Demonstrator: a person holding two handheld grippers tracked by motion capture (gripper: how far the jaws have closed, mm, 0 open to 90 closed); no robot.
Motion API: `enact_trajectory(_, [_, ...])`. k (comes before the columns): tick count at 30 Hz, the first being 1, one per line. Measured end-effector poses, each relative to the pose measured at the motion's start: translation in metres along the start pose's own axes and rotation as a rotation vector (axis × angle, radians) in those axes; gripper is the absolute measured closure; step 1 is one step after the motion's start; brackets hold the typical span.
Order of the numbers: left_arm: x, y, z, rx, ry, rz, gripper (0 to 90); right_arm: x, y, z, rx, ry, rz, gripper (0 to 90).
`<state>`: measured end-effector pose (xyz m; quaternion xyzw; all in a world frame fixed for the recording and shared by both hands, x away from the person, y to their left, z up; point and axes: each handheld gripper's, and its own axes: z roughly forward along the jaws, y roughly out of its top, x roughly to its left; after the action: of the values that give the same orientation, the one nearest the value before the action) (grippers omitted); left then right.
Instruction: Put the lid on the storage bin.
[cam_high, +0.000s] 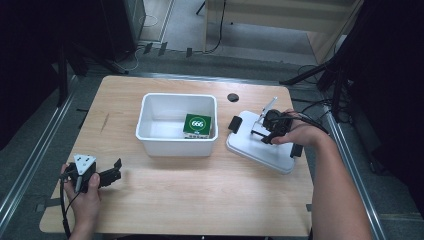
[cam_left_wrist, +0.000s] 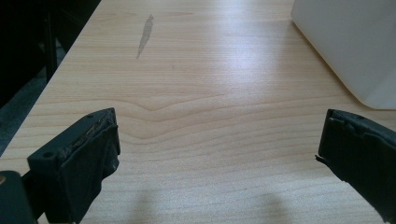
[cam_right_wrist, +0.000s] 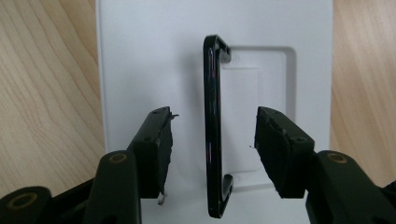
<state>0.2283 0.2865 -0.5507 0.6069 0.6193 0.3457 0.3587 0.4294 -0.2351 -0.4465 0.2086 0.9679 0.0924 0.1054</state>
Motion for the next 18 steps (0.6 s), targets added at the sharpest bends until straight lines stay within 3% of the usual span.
enact_trajectory(18, [0.000, 0.000, 0.000, 0.000, -0.002, -0.001, 0.0, -0.001, -0.006, 0.017, 0.026, -0.034, 0.008, 77.9])
